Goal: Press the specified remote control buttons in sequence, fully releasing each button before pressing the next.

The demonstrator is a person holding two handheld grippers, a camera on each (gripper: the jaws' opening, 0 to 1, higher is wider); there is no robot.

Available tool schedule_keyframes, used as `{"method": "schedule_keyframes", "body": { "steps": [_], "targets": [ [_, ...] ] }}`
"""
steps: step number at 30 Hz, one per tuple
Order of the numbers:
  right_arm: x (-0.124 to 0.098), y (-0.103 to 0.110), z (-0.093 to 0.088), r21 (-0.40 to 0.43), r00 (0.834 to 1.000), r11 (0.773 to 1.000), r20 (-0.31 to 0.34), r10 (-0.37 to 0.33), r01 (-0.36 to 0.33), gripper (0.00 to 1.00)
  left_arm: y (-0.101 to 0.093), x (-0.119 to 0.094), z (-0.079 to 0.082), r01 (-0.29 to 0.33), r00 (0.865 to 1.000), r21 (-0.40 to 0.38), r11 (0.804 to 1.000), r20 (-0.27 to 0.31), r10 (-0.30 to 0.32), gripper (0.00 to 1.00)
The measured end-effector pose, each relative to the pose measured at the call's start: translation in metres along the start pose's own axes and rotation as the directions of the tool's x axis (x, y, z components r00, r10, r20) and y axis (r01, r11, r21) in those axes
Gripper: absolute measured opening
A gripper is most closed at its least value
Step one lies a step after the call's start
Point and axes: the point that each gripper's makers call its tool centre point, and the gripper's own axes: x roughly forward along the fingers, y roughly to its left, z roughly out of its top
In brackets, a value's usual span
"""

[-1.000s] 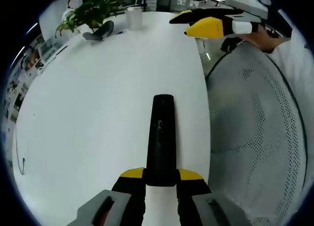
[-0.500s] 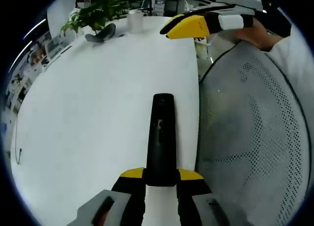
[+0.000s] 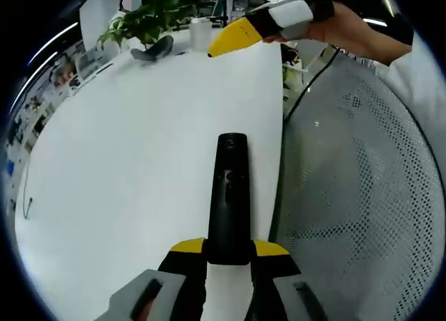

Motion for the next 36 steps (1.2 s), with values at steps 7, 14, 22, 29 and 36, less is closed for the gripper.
{"method": "schedule_keyframes", "body": {
  "steps": [7, 14, 22, 29, 36],
  "targets": [
    [0.025, -0.005, -0.029, 0.009, 0.993, 1.000, -0.121, 0.015, -0.014, 0.00, -0.004, 0.004, 0.003, -0.006, 1.000, -0.023, 1.000, 0.030, 0.007, 0.23],
    [0.035, -0.002, -0.046, 0.054, 0.984, 0.998, -0.170, 0.047, -0.038, 0.00, -0.005, 0.006, 0.003, -0.021, 0.999, -0.025, 0.999, 0.049, 0.022, 0.23],
    [0.038, 0.006, -0.057, 0.070, 0.971, 0.995, -0.224, 0.080, -0.066, 0.00, -0.007, 0.011, -0.003, -0.045, 0.997, -0.035, 0.998, 0.063, 0.047, 0.23],
    [0.037, 0.012, -0.063, 0.131, 0.959, 0.987, -0.253, 0.129, -0.098, 0.00, -0.008, 0.011, -0.003, -0.041, 0.996, -0.053, 0.998, 0.082, 0.045, 0.24],
    [0.040, 0.019, -0.072, 0.114, 0.943, 0.987, -0.300, 0.142, -0.113, 0.00, -0.008, 0.012, -0.004, -0.048, 0.993, -0.043, 0.998, 0.104, 0.053, 0.24]
  ]
}}
